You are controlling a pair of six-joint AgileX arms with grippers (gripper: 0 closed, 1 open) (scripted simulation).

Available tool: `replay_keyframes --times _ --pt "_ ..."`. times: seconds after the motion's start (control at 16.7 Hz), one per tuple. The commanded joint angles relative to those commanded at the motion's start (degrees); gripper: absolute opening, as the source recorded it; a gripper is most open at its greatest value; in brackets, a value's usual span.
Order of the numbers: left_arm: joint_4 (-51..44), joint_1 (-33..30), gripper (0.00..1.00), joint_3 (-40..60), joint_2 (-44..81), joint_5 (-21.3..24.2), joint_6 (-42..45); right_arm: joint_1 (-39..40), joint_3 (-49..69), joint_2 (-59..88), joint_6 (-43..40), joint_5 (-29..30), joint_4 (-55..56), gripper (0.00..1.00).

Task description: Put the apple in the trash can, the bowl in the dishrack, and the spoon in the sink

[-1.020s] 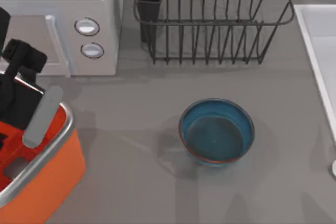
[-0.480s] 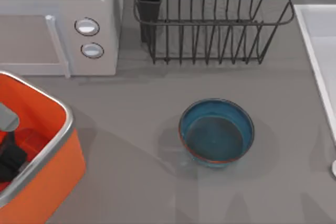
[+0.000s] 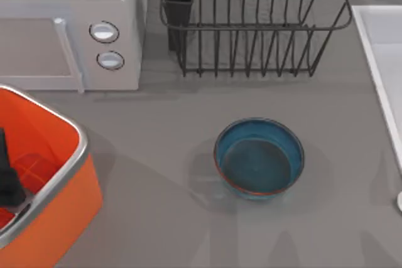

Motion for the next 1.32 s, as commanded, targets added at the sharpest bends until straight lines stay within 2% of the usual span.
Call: replay_keyframes --times 0.24,0.6,0.78,1.02,1.32 --pt "1.6 0.2 1.0 -2.5 -4.6 0.5 -5.1 0.0 0.0 0.0 0.0 0.0 0.0 1.0" --pt "1.6 0.2 1.0 -2.5 -4.6 0.5 -5.1 0.0 0.0 0.0 0.0 0.0 0.0 1.0" --pt "1.6 0.2 1.0 -2.5 -4.6 0.5 -5.1 1.5 3.6 3.6 1.4 -0.2 -3.1 1.0" --pt "1.6 0.2 1.0 -2.5 -4.6 0.5 -5.1 5.8 16.6 16.9 5.9 -0.4 -13.3 1.0" --pt "1.6 0.2 1.0 -2.5 -4.6 0.5 -5.1 12.9 40.5 46.7 13.0 -0.1 -31.9 1.0"
